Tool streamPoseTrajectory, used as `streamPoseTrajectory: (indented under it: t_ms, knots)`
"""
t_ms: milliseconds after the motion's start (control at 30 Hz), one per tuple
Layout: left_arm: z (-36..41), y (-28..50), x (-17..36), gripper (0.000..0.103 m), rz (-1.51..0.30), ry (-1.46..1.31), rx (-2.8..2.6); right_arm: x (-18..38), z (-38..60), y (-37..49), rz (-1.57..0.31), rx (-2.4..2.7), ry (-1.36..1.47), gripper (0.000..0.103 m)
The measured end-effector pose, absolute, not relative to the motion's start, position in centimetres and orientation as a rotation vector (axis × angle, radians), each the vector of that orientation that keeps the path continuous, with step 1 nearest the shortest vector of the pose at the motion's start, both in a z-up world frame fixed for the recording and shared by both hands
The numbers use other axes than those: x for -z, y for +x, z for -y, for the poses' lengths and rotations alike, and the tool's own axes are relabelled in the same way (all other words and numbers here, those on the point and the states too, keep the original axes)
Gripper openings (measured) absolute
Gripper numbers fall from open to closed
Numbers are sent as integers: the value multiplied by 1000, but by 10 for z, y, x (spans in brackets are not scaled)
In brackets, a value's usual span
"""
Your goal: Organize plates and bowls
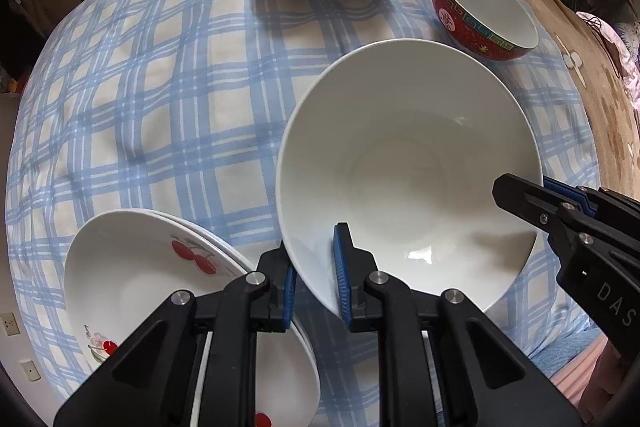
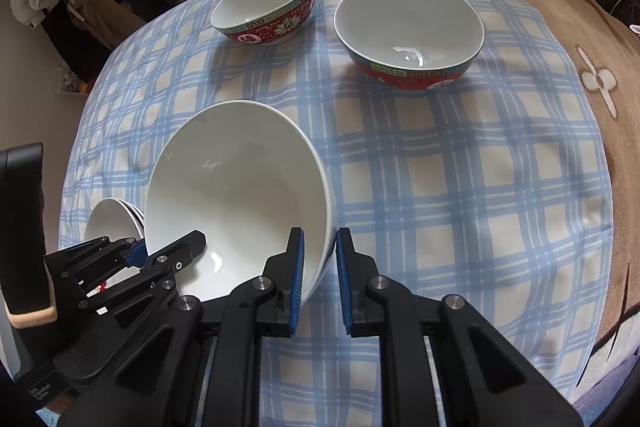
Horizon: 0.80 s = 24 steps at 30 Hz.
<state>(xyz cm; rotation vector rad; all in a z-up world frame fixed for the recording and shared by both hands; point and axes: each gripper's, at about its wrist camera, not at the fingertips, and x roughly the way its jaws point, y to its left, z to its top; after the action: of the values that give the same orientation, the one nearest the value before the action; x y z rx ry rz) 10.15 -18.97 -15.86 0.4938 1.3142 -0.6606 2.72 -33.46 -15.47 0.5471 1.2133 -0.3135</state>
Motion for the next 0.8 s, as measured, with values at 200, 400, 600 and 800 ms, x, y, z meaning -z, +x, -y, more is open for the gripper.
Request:
streamPoseTrajectory:
  t_ms: [200,400,600,800]
  knots:
    - [191,102,160,17,-1316,485,660,157,337,27,-1211,304,566,17]
    - [187,102,161,17,-1315,481,652,158,340,26,-1203,294,591,17]
    - [184,102,156,17,-1287,490,629,156,342,25,-1195,288,613,17]
    - [181,100,131,18,-1240,467,612,142,342,27,-1175,292,593,18]
